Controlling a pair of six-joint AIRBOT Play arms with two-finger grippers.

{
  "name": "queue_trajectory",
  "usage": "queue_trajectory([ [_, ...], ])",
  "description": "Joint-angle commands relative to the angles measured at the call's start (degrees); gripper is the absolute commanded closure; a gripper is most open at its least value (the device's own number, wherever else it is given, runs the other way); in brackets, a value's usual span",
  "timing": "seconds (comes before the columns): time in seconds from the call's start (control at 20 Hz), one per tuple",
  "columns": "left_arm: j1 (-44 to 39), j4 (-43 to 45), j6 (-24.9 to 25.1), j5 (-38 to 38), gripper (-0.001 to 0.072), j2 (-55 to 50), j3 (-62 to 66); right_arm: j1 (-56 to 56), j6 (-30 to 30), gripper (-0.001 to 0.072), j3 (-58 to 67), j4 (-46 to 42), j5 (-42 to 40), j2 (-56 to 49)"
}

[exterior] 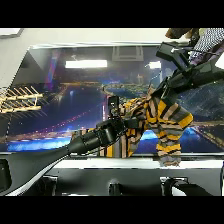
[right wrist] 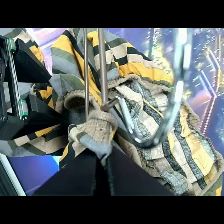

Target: Fold the clothes and pants, and hang the long-sleeved shirts on hangers.

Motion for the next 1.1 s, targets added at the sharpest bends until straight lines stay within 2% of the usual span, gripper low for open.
queue_trajectory([
  [0.0, 0.3, 1.5, -1.4, -0.2, -0.0003, -0.2, 1.8, 0.0, -0.1, 0.0687, 0.0, 0.0, 0.0, 0.0],
  [0.15, 1.4, 1.5, -1.4, -1.2, -0.0003, -0.2, 3.2, 0.0, -0.1, 0.0687, 0.0, 0.0, 0.1, 0.0],
  [0.35, 1.5, 1.5, -1.2, -8.1, -0.0003, -0.1, 5.4, 0.0, -0.1, 0.0686, 0.0, 0.0, 0.1, 0.0],
  [0.6, -1.4, 1.4, -1.3, -9.2, -0.0001, 0.6, 6.1, 0.0, -0.1, 0.0686, 0.0, 0.0, 0.1, 0.0],
  [0.7, -3.2, 1.5, -1.0, -15.1, 0.0046, 0.8, 8.0, 0.0, -0.1, 0.0686, 0.0, 0.0, 0.1, 0.0],
  [0.75, -3.9, 1.5, -0.8, -16.2, 0.0046, 0.8, 8.7, 0.0, -0.1, 0.0686, 0.0, 0.0, 0.0, 0.0],
  [1.05, -5.4, 1.5, -1.4, -16.6, 0.0045, -1.1, 8.7, 0.0, -0.1, 0.0686, 0.0, 0.0, 0.0, 0.0],
])
